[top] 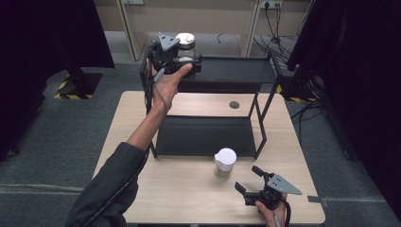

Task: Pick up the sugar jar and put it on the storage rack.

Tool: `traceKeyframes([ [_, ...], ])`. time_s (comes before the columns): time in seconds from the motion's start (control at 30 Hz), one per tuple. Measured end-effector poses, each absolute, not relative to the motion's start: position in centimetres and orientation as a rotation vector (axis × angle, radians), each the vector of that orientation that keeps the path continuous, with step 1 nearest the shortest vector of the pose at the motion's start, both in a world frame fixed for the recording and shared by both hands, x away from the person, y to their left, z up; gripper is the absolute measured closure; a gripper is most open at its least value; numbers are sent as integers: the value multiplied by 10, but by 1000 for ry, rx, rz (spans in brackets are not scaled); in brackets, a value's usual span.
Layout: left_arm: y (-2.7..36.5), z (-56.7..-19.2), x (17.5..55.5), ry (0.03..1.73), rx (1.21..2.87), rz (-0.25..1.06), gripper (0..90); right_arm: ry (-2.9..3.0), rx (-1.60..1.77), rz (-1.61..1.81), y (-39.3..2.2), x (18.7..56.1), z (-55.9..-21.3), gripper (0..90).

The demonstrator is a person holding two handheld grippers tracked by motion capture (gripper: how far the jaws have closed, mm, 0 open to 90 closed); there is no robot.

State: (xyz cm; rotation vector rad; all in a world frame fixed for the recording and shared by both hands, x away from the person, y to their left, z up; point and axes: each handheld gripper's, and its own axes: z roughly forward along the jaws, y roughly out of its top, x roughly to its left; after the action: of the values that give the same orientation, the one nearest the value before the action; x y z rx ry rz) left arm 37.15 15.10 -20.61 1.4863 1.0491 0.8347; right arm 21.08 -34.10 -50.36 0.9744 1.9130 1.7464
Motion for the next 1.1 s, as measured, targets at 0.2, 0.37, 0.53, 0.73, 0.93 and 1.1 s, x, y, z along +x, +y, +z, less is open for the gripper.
traceKeyframes([
  [0.2,149,-212,361,1048,1484,843,3,1913,975,1747,-341,211,-504,5],
  [0.37,148,-218,352,1032,1486,840,4,1912,975,1747,-341,211,-504,5],
  [0.53,150,-224,343,1020,1473,823,4,1913,972,1746,-341,210,-504,5],
  [0.73,156,-232,337,1011,1459,811,6,1914,971,1745,-341,210,-503,5],
  [0.93,161,-243,326,975,1464,794,6,1915,973,1744,-341,210,-503,5],
  [1.1,165,-252,315,943,1459,763,6,1915,973,1743,-340,210,-503,5],
])
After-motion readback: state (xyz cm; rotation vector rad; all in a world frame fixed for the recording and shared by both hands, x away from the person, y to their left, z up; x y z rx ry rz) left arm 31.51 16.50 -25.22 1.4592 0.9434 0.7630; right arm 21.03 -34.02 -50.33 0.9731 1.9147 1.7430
